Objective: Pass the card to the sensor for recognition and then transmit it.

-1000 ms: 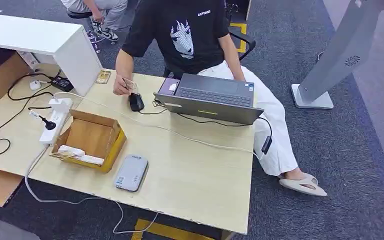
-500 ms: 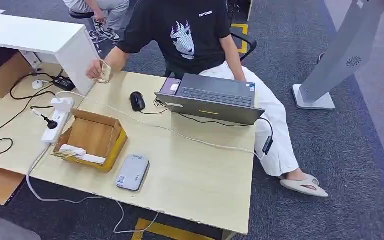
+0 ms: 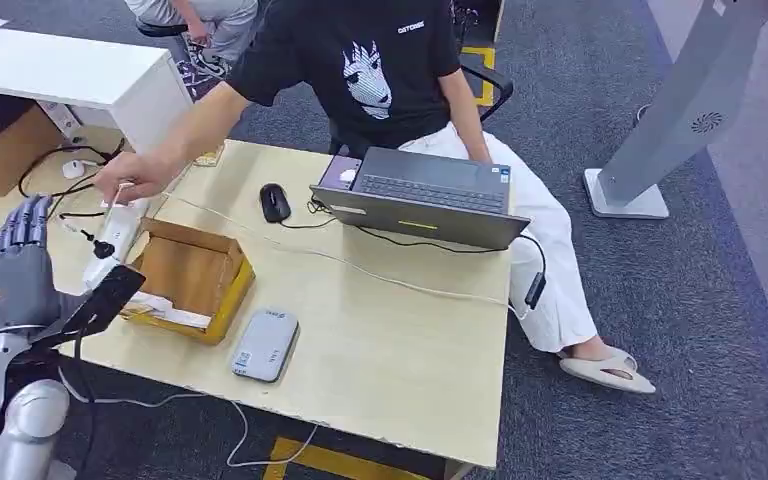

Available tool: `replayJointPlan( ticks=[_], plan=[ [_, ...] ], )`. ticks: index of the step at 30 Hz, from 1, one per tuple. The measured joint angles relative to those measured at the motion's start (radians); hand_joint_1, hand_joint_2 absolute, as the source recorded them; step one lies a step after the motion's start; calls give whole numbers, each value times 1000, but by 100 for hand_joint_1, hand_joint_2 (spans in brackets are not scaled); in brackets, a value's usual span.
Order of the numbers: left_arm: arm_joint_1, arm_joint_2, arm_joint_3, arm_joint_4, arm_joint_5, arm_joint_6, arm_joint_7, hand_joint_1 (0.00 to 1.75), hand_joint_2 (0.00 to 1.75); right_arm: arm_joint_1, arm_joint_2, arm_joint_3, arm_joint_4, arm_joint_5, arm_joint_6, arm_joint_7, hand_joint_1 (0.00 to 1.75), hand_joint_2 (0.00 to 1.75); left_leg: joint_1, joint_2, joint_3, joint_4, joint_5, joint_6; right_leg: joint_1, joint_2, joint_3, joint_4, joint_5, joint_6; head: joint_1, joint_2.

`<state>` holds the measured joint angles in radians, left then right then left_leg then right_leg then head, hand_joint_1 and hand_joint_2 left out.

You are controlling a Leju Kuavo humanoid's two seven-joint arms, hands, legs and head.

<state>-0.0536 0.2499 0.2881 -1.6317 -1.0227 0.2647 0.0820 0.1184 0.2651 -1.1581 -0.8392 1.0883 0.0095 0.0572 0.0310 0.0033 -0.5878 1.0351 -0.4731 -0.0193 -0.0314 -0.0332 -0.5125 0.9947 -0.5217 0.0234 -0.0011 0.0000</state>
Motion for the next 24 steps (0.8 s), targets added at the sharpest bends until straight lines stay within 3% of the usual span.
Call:
replayJointPlan(
  ticks=[8, 9, 10, 24],
  plan=[
    [-26, 4, -79, 59, 0, -10, 7, 0, 175, 0, 5, -21, -10, 15, 19, -15, 0, 175, 0, 0, 0, 0, 0, 0, 0, 0, 0, 0, 0, 0, 0, 0],
    [-27, 3, -86, 63, 1, -10, 7, 12, 175, 0, 5, -21, -11, 15, 19, -19, 0, 175, 0, 0, 0, 0, 0, 0, 0, 0, 0, 0, 0, 0, 0, 0],
    [-27, 3, -93, 66, 4, -13, 7, 175, 175, 0, 5, -22, -11, 15, 20, -19, 0, 175, 0, 0, 0, 0, 0, 0, 0, 0, 0, 0, 0, 0, 0, 0],
    [-21, 2, -121, 85, 27, -24, -3, 175, 175, 0, 6, -22, -13, 16, 22, -29, 0, 175, 0, 0, -1, 0, 0, 0, 0, 0, 0, 0, 0, 0, 0, 0]
  ],
)
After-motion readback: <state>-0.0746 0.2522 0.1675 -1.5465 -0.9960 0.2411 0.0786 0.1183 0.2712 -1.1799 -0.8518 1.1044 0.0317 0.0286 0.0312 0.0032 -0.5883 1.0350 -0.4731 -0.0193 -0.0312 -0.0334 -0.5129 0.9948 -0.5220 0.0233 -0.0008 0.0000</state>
